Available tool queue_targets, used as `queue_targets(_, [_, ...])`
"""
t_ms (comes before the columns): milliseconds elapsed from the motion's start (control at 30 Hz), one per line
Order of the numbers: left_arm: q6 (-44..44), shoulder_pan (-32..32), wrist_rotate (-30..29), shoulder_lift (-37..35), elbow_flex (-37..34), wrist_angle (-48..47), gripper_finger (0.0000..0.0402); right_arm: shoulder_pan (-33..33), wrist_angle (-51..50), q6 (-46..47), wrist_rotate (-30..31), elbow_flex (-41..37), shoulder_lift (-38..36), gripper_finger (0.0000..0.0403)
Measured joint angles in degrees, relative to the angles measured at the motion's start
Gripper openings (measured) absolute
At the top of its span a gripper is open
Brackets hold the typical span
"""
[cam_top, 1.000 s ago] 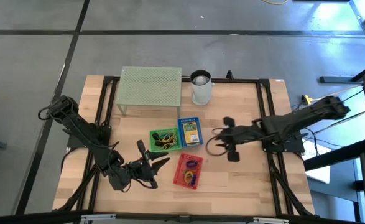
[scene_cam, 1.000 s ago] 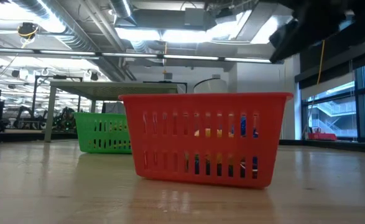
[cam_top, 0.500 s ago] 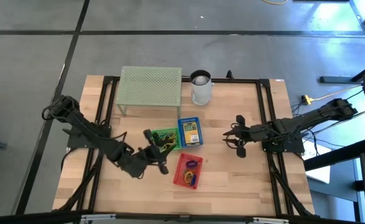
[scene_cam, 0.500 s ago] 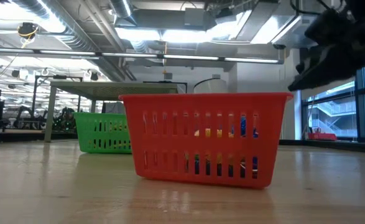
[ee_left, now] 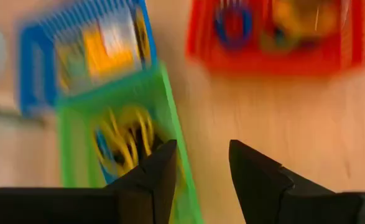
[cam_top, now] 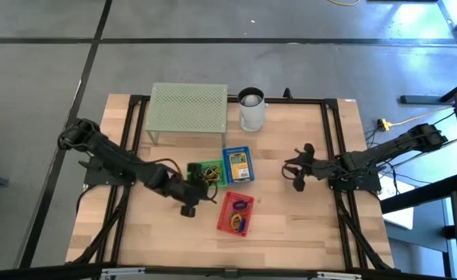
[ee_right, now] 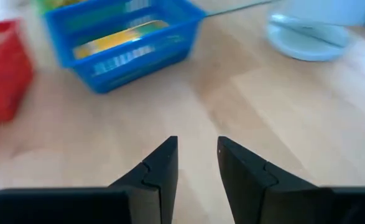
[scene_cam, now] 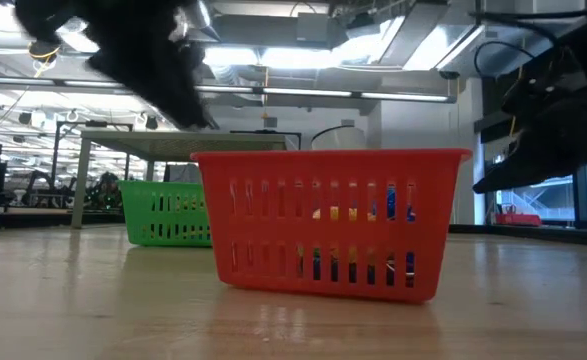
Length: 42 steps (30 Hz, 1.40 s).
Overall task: Pick & Place Office Desk Supplies
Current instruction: Put the green bin on the shelf
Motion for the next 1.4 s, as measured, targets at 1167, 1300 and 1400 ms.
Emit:
queue_targets(1167, [51.31, 6.00, 2.58, 7.99, 0.00, -20.17, 0.0140, 0.00, -0.47, 2.04, -11.90, 0.00, 0.02, 0.0113])
queue_targets(1300, [50.99, 6.03, -0.94, 10.24, 0.00, -19.84, 0.0112, 0.00, -0.45, 2.04, -11.89, 0.00, 0.02, 0.0113])
queue_targets(1400, [49.43, 6.02, -0.15, 10.38, 0.00, -19.80, 0.0065, 0.00, -0.45, 2.03, -11.88, 0.00, 0.02, 0.0113])
